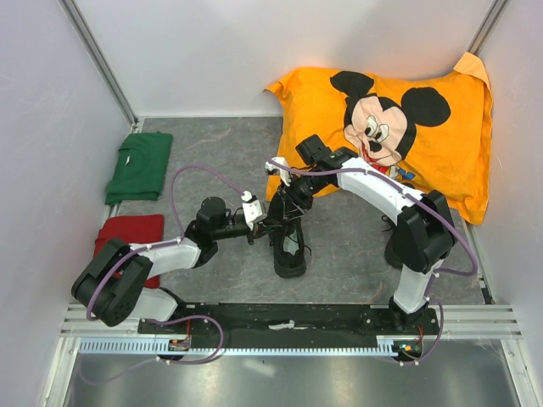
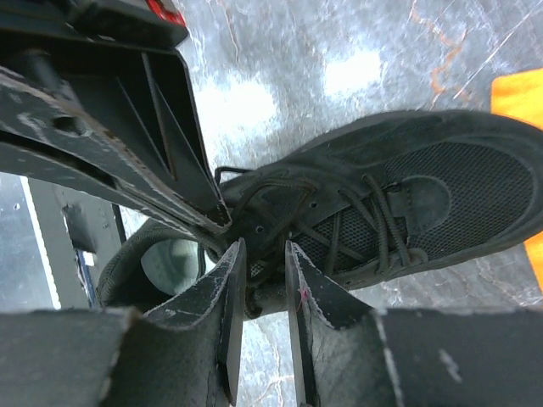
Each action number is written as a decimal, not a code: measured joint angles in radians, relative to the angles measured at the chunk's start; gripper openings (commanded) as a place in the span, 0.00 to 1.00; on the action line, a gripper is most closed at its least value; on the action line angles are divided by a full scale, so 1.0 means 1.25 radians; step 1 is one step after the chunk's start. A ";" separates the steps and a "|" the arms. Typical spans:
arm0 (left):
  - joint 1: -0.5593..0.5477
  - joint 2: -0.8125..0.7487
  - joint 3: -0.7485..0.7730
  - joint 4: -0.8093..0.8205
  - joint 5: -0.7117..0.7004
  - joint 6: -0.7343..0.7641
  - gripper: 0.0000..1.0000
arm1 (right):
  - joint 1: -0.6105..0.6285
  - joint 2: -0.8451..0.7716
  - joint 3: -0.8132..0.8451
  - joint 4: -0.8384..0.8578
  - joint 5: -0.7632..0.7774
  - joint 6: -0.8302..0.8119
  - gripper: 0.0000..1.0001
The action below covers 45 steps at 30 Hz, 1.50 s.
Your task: Tie the shoes
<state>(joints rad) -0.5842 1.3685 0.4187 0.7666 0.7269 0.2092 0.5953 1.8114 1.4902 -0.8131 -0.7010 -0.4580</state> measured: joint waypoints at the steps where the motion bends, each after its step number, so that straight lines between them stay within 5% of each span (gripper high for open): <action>1: 0.000 0.000 0.000 0.000 0.004 0.001 0.02 | 0.001 0.005 0.002 -0.009 0.002 -0.003 0.33; 5: 0.000 0.004 0.000 0.000 0.008 0.002 0.02 | 0.002 0.013 0.005 -0.022 0.011 -0.010 0.36; 11: 0.000 0.004 0.000 0.001 0.008 0.007 0.01 | 0.002 0.013 0.010 -0.035 0.021 -0.021 0.01; 33: 0.000 0.009 0.012 -0.001 0.008 0.009 0.02 | -0.024 -0.050 -0.025 0.032 0.013 0.035 0.00; 45: 0.000 0.031 0.120 -0.099 0.007 -0.005 0.02 | -0.025 -0.055 -0.039 0.051 -0.004 0.049 0.00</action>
<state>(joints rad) -0.5842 1.4067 0.5686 0.6430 0.7353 0.2024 0.5644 1.7424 1.4414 -0.7494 -0.7059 -0.3962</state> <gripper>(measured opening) 0.030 0.007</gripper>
